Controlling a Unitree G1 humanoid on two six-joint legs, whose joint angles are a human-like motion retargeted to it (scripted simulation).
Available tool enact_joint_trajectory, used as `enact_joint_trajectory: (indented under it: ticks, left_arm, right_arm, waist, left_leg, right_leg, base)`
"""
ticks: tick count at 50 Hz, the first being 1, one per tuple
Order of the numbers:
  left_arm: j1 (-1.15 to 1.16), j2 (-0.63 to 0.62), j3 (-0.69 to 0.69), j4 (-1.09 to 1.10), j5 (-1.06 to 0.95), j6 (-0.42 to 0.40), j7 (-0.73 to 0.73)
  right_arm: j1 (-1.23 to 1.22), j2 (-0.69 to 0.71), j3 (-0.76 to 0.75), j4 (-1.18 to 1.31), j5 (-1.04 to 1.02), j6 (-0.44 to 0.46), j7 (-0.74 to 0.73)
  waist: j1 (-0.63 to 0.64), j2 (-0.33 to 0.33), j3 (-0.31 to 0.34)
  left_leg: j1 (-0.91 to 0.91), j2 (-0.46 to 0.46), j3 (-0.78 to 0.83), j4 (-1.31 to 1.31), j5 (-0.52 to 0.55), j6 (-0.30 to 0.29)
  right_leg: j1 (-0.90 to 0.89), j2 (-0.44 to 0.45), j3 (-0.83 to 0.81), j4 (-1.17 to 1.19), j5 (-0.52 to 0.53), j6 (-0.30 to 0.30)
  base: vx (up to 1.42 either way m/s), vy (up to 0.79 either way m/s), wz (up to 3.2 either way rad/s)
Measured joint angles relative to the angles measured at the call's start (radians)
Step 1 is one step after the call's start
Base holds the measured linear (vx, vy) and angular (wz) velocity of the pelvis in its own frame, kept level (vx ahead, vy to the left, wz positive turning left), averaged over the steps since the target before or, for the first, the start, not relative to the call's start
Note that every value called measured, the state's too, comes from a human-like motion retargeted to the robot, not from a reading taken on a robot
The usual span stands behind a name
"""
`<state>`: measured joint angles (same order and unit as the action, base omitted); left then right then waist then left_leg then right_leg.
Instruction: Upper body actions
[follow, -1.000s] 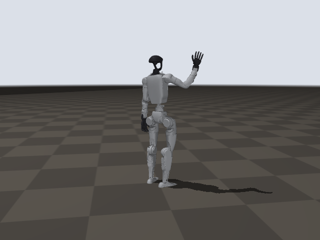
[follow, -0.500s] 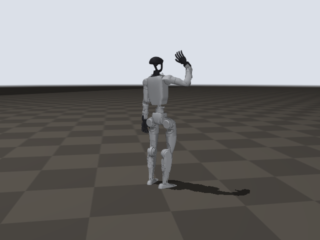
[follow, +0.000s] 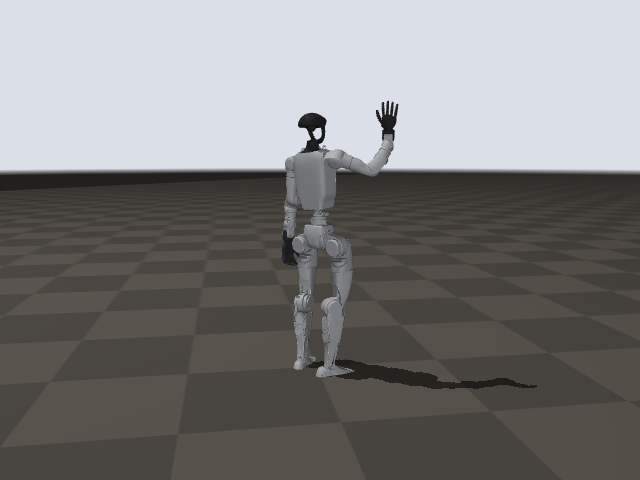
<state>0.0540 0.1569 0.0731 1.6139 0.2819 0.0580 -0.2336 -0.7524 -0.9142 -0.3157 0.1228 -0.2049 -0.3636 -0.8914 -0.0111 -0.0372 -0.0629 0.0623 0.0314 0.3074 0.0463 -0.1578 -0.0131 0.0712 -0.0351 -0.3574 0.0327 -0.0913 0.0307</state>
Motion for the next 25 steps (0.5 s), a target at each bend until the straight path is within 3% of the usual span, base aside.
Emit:
enact_joint_trajectory:
  ticks: [5, 10, 25]
  left_arm:
    - [0.003, -0.002, 0.004, 0.001, 0.001, 0.001, -0.001]
    - [0.0, -0.004, 0.0, 0.001, 0.001, 0.001, -0.003]
    - [-0.022, -0.008, -0.021, -0.018, 0.001, -0.004, -0.005]
  right_arm:
    - [0.003, 0.055, -0.015, 0.026, 0.127, 0.064, 0.044]
    - [0.003, 0.083, -0.023, -0.013, 0.211, 0.06, 0.056]
    - [0.005, -0.116, 0.045, -0.372, -0.194, 0.08, -0.066]
  waist:
    - [-0.002, 0.006, -0.001]
    - [-0.004, 0.012, -0.001]
    - [0.001, 0.019, 0.005]
  left_leg:
    - [-0.001, 0.001, 0.003, 0.0, 0.001, 0.0]
    - [-0.003, 0.001, 0.007, 0.0, 0.002, 0.001]
    - [-0.003, -0.004, 0.009, -0.001, 0.006, 0.003]
  right_leg:
    - [-0.002, 0.001, 0.003, 0.0, 0.001, 0.0]
    - [-0.006, 0.001, 0.006, 0.0, 0.002, 0.0]
    - [-0.008, -0.005, 0.008, 0.001, 0.004, 0.001]
  base:
    - [0.0, 0.0, 0.0]
    - [0.0, 0.0, 0.0]
    - [0.0, 0.0, 0.0]
